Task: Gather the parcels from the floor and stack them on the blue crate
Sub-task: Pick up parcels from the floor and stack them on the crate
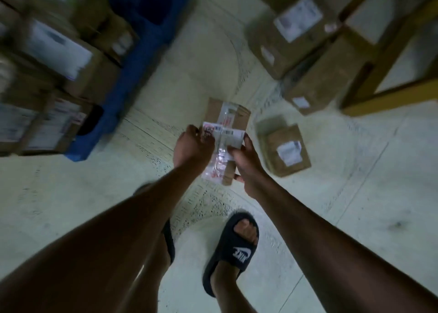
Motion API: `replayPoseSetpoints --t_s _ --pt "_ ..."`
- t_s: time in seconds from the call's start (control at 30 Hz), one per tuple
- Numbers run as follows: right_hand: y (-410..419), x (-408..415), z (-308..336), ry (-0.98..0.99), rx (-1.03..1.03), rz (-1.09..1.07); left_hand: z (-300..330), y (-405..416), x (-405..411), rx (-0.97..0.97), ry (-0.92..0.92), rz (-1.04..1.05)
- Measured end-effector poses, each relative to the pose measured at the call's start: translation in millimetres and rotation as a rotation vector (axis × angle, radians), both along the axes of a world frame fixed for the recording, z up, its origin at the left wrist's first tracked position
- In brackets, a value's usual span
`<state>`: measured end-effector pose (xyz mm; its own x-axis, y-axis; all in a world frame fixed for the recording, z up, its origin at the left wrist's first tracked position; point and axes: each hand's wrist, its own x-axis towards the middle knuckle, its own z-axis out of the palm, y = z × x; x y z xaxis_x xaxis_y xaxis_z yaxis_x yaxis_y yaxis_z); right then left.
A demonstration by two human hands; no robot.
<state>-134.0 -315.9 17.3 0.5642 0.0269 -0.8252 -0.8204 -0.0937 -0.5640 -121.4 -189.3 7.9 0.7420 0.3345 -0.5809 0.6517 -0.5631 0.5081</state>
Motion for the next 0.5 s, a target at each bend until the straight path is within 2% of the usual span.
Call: replayPoseSetpoints --t_s 0.1,0.3,0.4,0.5 --pt "32.2 32.1 54.2 -0.09 -0.134 0.183 61.4 40.1 5.8 -0.05 -0.05 0.082" --pt "122.5 98.4 159.1 -0.306 -0.153 0.457 164.4 128.9 22.7 -0.073 -0.126 0.398" --pt "173.1 126.0 192.6 -0.394 -0.14 0.538 193.7 171.8 35.9 -0.072 -0.236 0.488" --pt "217.5 147.4 202.6 -0.457 -0.169 0.601 204.5 210.2 50.4 -0.079 -0.252 0.557"
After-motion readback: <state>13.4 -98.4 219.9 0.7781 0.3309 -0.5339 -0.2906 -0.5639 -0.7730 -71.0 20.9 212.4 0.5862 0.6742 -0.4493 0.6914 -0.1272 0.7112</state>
